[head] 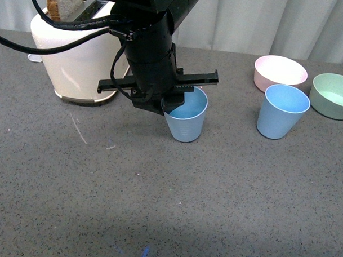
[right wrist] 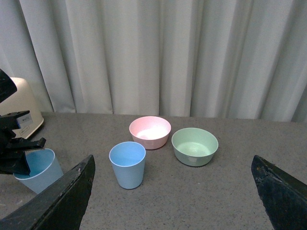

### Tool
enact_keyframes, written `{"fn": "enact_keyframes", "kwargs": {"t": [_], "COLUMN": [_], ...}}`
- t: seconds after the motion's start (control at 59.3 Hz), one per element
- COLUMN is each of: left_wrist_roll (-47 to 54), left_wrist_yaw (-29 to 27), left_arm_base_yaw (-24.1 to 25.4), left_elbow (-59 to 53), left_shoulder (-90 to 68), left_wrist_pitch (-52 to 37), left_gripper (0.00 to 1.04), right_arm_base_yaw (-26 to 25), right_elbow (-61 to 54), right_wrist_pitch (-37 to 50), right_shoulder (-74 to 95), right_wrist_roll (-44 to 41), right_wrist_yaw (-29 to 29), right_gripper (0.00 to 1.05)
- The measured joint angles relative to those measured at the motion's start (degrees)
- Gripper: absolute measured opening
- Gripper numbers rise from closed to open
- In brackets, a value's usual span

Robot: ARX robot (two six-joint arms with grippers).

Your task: Stack blue cups with both arms

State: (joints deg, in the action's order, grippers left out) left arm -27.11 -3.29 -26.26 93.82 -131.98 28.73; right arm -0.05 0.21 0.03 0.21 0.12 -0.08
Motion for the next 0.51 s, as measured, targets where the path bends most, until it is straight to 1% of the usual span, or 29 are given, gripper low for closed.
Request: {"fn": "enact_keyframes", "kwargs": {"t": [0.067,0.118,0.185,0.236,0.371,0.506], "left_wrist_roll": [0.0,0.0,0.0,-0.2,-0.3,-0.5], "left_wrist_yaw": [-0.1,-0.2,0.1,0.7,2.0,2.1], "left_arm_base_yaw": [0.0,0.0,0.0,0.0,0.0,0.2], "left_elbow": [0.5,0.9,1.1,1.2,1.1,-0.6], "left_shoulder": [-0.3,-0.4,-0.4,-0.3,0.5,4.0], "left_wrist_pitch": [0.2,0.6,0.7,0.7,0.4,-2.6], "left_gripper": [0.04,0.11,0.21,0.32,0.52,0.73], "right_arm_base_yaw": [0.0,0.0,0.0,0.0,0.0,0.0], "right_elbow": [0.0,0.0,0.0,0.0,0.0,0.0], "right_wrist_pitch": [0.0,0.0,0.0,0.0,0.0,0.0], "right_shoulder": [0.0,0.0,0.0,0.0,0.0,0.0], "right_wrist_roll": [0.0,0.0,0.0,0.0,0.0,0.0], "right_wrist_yaw": [0.0,0.0,0.0,0.0,0.0,0.0], "right_gripper": [0.95,0.95,0.95,0.95,0.95,0.95]}}
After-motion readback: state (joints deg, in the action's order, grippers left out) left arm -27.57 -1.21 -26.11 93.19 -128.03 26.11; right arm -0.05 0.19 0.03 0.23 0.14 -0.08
